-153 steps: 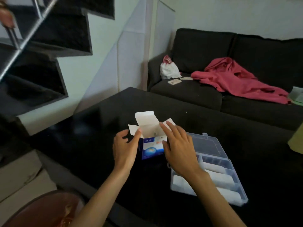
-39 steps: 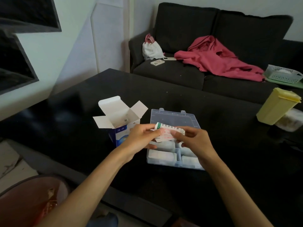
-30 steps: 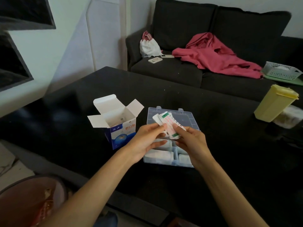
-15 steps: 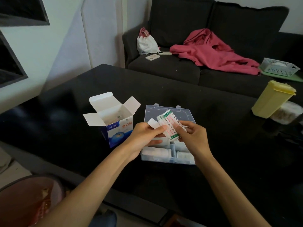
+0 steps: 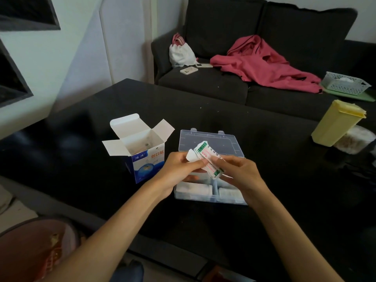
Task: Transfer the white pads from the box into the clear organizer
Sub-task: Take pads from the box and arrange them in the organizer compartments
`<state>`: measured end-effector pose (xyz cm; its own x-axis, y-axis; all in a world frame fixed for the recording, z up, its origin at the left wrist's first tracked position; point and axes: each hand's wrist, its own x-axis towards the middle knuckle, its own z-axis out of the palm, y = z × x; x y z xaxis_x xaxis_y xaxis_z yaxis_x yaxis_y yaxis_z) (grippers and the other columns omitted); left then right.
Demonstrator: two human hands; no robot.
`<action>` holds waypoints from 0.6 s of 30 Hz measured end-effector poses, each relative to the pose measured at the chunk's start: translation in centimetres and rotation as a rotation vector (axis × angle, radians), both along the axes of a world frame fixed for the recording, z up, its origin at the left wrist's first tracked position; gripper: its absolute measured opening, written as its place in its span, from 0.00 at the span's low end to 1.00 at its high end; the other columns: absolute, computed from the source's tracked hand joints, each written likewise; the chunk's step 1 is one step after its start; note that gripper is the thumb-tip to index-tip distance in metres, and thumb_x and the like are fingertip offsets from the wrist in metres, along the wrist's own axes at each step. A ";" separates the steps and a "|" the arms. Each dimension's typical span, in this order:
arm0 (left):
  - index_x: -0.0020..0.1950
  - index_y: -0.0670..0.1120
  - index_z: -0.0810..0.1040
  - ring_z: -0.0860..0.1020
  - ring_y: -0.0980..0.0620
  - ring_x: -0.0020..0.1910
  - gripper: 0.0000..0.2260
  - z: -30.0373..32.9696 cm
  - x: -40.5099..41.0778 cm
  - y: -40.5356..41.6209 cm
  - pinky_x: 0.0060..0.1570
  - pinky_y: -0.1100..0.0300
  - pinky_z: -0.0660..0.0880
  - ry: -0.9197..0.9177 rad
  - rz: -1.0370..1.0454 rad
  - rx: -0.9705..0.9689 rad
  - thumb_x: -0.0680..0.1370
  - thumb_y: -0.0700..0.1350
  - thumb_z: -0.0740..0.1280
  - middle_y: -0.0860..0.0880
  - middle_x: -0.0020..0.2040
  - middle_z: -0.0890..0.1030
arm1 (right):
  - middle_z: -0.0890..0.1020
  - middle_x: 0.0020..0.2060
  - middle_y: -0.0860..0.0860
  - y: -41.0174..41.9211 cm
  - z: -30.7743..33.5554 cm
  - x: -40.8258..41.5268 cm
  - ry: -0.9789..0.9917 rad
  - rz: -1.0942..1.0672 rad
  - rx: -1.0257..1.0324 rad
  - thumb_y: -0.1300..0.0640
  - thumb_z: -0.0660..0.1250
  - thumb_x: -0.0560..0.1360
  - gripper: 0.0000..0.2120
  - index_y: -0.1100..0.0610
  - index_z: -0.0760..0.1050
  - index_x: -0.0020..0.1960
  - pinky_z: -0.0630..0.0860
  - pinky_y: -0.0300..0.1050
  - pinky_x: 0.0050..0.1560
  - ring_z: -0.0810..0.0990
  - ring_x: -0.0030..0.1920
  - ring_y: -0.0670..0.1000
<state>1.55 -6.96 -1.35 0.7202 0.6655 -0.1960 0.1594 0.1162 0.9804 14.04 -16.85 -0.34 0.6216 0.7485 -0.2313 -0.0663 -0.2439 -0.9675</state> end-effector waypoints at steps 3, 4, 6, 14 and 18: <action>0.54 0.51 0.79 0.83 0.58 0.43 0.08 0.1 0.1 0.1 0.39 0.64 0.79 0.000 -0.016 -0.059 0.76 0.44 0.69 0.53 0.45 0.85 | 0.83 0.41 0.52 0.2 0.1 0.1 -0.036 -0.028 0.000 0.56 0.73 0.69 0.10 0.56 0.78 0.49 0.81 0.40 0.38 0.84 0.39 0.47; 0.52 0.51 0.79 0.83 0.57 0.43 0.06 0.3 0.2 0.1 0.39 0.63 0.79 -0.011 -0.025 -0.094 0.76 0.44 0.69 0.53 0.43 0.85 | 0.83 0.41 0.51 0.2 0.3 0.2 -0.022 -0.014 -0.010 0.56 0.72 0.70 0.11 0.55 0.77 0.51 0.81 0.39 0.36 0.84 0.39 0.47; 0.50 0.49 0.79 0.84 0.55 0.44 0.04 0.6 0.2 0.2 0.41 0.61 0.80 -0.032 -0.037 -0.172 0.77 0.42 0.67 0.52 0.42 0.85 | 0.83 0.42 0.50 -0.1 0.3 0.4 -0.002 0.045 -0.031 0.56 0.70 0.72 0.12 0.53 0.78 0.55 0.80 0.38 0.36 0.83 0.41 0.47; 0.56 0.49 0.78 0.80 0.58 0.43 0.08 0.7 1.1 -1.1 0.40 0.67 0.79 0.145 -0.016 0.190 0.80 0.43 0.61 0.52 0.54 0.81 | 0.81 0.43 0.46 -0.7 0.0 0.6 -0.120 0.143 -0.145 0.58 0.67 0.75 0.13 0.55 0.78 0.59 0.80 0.39 0.37 0.81 0.42 0.47; 0.54 0.45 0.80 0.82 0.56 0.44 0.08 0.5 1.8 -1.3 0.44 0.57 0.81 0.170 0.111 0.410 0.77 0.44 0.67 0.48 0.53 0.83 | 0.82 0.50 0.52 -1.1 -0.2 1.3 -0.204 0.033 -0.081 0.58 0.67 0.75 0.12 0.56 0.77 0.58 0.80 0.38 0.37 0.82 0.44 0.46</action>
<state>3.37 -8.23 -0.81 0.6204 0.7843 -0.0093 0.3304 -0.2506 0.9100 15.36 -17.99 -0.49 0.6370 0.7534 -0.1633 0.1385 -0.3202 -0.9372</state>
